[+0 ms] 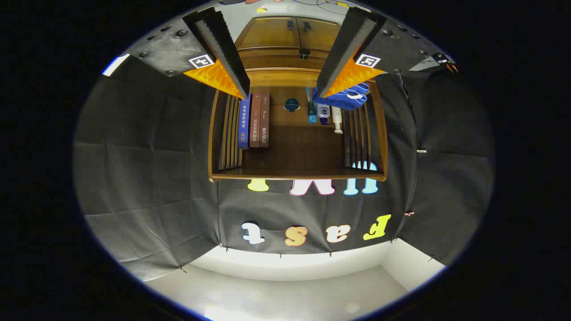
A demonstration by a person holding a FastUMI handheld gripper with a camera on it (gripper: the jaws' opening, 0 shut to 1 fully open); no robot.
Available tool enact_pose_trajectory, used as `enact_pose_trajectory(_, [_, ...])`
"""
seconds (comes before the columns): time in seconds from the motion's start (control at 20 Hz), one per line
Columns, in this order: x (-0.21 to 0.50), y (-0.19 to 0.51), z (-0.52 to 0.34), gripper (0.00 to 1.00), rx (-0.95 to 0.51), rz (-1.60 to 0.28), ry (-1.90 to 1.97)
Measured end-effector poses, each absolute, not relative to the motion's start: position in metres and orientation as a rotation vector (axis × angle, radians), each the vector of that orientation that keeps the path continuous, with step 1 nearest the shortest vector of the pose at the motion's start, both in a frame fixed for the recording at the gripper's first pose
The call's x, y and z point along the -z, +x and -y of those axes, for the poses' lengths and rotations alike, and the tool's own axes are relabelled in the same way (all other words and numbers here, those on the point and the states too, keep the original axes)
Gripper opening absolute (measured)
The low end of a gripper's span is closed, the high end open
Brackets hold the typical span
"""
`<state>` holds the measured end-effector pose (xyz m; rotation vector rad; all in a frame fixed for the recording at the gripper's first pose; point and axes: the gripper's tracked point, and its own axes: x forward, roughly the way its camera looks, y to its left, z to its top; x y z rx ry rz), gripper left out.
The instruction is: Pull open the drawer, take out the items inside it, and place them on the countertop above the cabinet.
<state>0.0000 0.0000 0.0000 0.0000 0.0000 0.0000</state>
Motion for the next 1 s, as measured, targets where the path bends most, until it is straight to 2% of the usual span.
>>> enact_pose_trajectory(1.0, [0.011, -0.029, -0.05, 0.99, -0.036, 0.022, -0.027])
